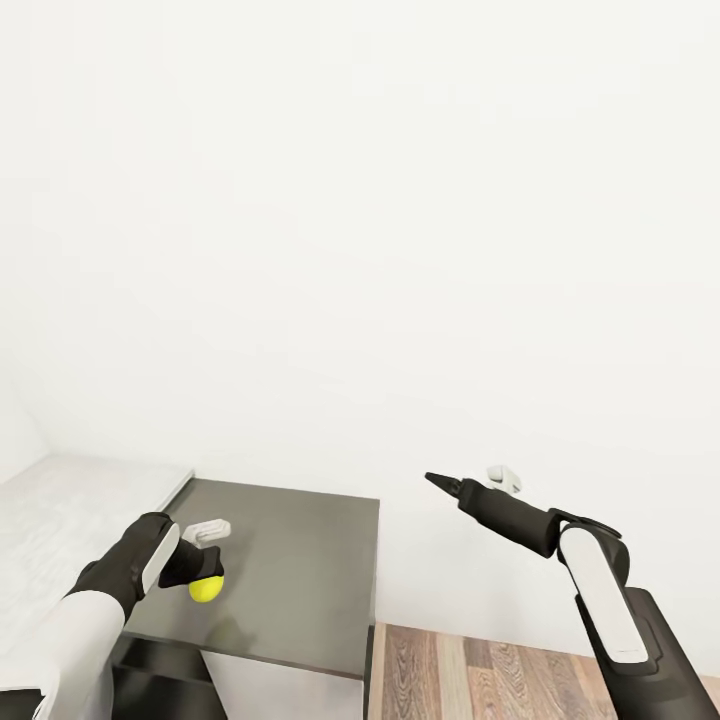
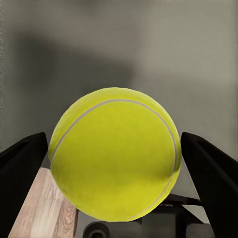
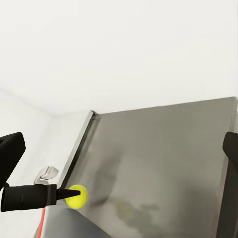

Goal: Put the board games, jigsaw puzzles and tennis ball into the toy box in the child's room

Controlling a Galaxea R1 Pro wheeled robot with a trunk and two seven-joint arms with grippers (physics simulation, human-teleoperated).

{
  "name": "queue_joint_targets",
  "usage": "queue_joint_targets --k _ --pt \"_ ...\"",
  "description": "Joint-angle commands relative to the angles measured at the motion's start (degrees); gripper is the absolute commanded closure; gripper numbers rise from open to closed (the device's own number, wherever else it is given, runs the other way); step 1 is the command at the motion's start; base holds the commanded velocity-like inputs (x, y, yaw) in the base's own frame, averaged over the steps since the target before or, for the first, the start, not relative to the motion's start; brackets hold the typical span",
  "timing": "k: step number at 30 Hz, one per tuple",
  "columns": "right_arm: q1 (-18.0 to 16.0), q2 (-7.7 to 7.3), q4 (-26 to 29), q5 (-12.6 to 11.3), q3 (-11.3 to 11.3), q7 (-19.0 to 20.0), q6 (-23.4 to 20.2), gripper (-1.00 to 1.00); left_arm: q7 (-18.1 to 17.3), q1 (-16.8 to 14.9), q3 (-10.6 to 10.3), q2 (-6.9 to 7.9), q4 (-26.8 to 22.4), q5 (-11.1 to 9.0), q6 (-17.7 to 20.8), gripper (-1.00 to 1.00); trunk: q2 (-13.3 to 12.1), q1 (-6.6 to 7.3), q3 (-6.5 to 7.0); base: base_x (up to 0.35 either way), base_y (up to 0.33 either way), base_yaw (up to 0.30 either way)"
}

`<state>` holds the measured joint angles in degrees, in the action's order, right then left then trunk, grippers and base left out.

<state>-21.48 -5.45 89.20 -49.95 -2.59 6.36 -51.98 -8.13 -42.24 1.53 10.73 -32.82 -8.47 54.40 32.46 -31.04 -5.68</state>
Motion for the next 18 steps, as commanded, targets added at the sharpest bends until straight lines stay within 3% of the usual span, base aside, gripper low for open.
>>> queue_joint_targets --k 1,18 --pt "-0.1 0.01 0.0 0.5 -0.1 0.6 -0.3 -1.0 0.0 0.0 0.1 -0.01 0.0 -0.1 0.3 1.0 -0.3 0.2 0.07 0.0 0.0 0.0" --pt "-0.1 -0.08 0.1 0.3 -0.1 1.1 -0.1 -1.0 0.0 0.0 0.1 -0.01 0.0 -0.1 0.3 1.0 -7.1 3.93 3.13 -0.034 0.0 0.0"
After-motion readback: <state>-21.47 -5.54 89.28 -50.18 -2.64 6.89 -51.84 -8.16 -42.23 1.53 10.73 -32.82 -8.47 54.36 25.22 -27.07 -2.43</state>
